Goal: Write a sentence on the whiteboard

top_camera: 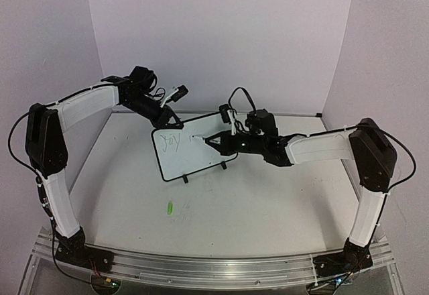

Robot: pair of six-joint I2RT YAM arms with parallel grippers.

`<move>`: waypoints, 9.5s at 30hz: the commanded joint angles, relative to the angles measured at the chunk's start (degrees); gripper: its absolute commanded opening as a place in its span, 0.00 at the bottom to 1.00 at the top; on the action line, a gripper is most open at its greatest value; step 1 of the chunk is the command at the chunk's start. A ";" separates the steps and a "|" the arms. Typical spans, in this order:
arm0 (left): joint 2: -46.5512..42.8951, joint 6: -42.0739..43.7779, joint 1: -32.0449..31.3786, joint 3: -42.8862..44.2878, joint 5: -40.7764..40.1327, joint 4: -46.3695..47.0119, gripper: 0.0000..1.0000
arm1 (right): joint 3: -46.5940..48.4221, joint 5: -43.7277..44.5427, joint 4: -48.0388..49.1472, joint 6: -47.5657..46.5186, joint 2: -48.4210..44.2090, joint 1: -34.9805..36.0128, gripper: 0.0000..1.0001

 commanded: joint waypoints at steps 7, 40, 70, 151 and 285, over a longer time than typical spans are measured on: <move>0.82 1.21 -0.60 1.53 1.61 -1.95 0.00 | 3.19 1.76 2.04 0.66 0.94 -0.44 0.00; 1.04 1.30 -0.65 1.77 1.35 -1.99 0.00 | 1.32 1.27 1.20 2.43 4.16 -0.46 0.00; 1.02 1.28 -0.65 1.65 1.24 -2.11 0.00 | 1.90 2.36 4.77 2.84 -0.56 -0.48 0.00; 0.22 1.27 -0.62 1.03 1.49 -1.64 0.00 | -4.61 3.80 4.02 4.45 -2.70 -0.46 0.00; 0.56 1.22 -0.64 0.51 1.06 -1.41 0.00 | -7.38 -7.10 11.24 8.93 -1.61 -7.22 0.00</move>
